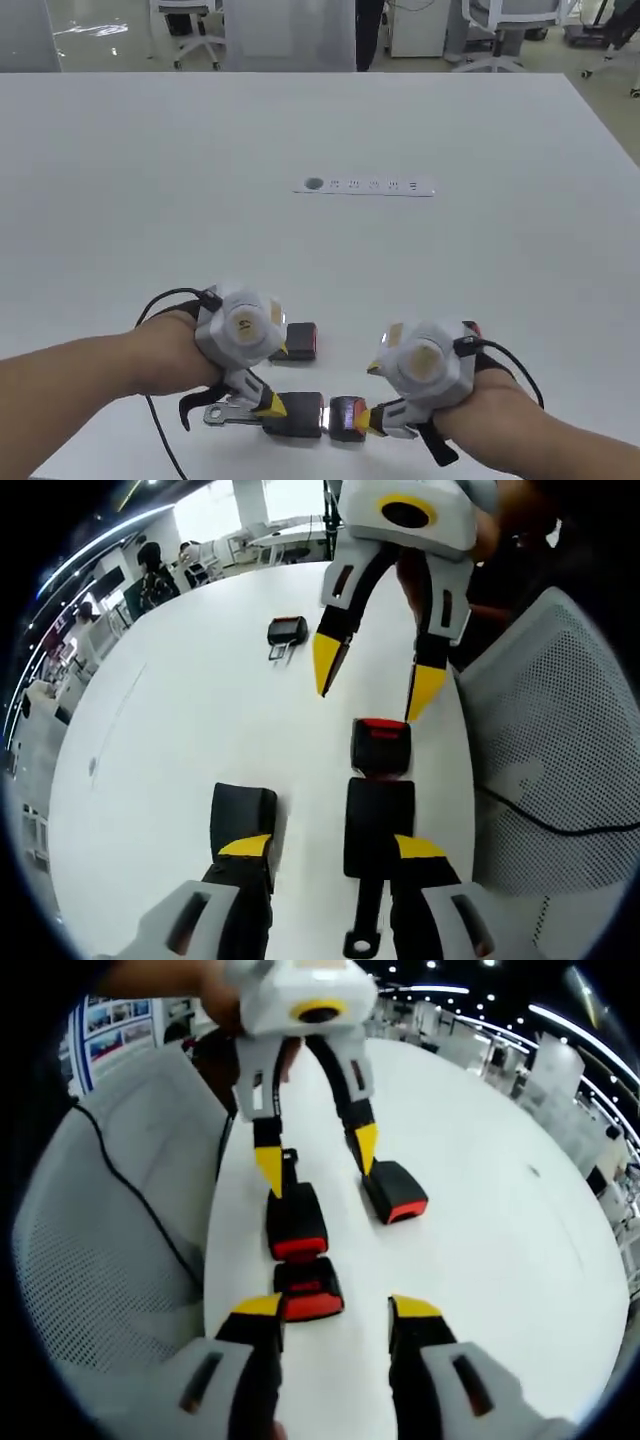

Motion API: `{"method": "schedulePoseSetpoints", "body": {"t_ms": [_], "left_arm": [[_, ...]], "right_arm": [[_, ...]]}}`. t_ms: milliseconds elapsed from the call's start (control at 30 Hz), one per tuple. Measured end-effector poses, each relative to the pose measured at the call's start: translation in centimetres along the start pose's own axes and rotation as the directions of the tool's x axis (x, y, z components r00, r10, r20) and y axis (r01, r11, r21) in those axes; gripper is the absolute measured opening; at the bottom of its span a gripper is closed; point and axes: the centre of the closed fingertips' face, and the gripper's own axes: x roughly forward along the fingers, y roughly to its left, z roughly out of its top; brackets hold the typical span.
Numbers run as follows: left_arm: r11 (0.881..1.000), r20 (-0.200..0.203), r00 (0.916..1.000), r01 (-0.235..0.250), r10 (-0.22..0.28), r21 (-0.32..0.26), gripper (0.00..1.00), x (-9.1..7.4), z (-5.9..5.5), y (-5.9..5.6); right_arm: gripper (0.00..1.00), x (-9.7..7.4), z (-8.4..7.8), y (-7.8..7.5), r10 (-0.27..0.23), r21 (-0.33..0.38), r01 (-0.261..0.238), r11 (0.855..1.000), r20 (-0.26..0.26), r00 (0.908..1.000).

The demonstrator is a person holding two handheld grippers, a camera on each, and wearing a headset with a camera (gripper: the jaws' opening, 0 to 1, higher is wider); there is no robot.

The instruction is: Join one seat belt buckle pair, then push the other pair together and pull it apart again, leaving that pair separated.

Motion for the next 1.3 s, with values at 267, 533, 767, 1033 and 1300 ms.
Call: {"method": "schedulePoseSetpoints", "body": {"t_ms": [267,533,767,1033,1300], "left_arm": [[0.999,-0.012,0.999,-0.044,0.044,0.012,0.5,0.1,-0.3,3.2],[0.998,-0.028,0.9985,-0.049,0.048,-0.038,0.51,0.8,-1.1,5.1],[0.997,-0.031,0.9986,-0.045,0.043,-0.066,0.5,1.5,-1.6,5.9],[0.998,-0.044,0.9985,-0.034,0.032,-0.049,0.49,2.5,-1.6,6.6],[0.999,-0.047,0.9982,0.037,-0.037,-0.006,0.43,3.4,-1.8,6.2]], "right_arm": [[0.41,-1.3,-2.4,-2.7,0.003,-0.027,-0.005,1.0,-0.041,0.9992],[0.4,-2.6,-4.1,-6.3,-0.035,-0.031,0.033,0.999,-0.059,0.9977],[0.41,-3.5,-7.2,-9.3,-0.067,-0.042,0.063,0.997,-0.091,0.9936],[0.43,-4.5,-10.1,-12.2,-0.101,-0.017,0.099,0.995,-0.12,0.9876],[0.43,-4.0,-10.9,-12.8,-0.063,-0.07,0.051,0.996,-0.173,0.9829]]}}
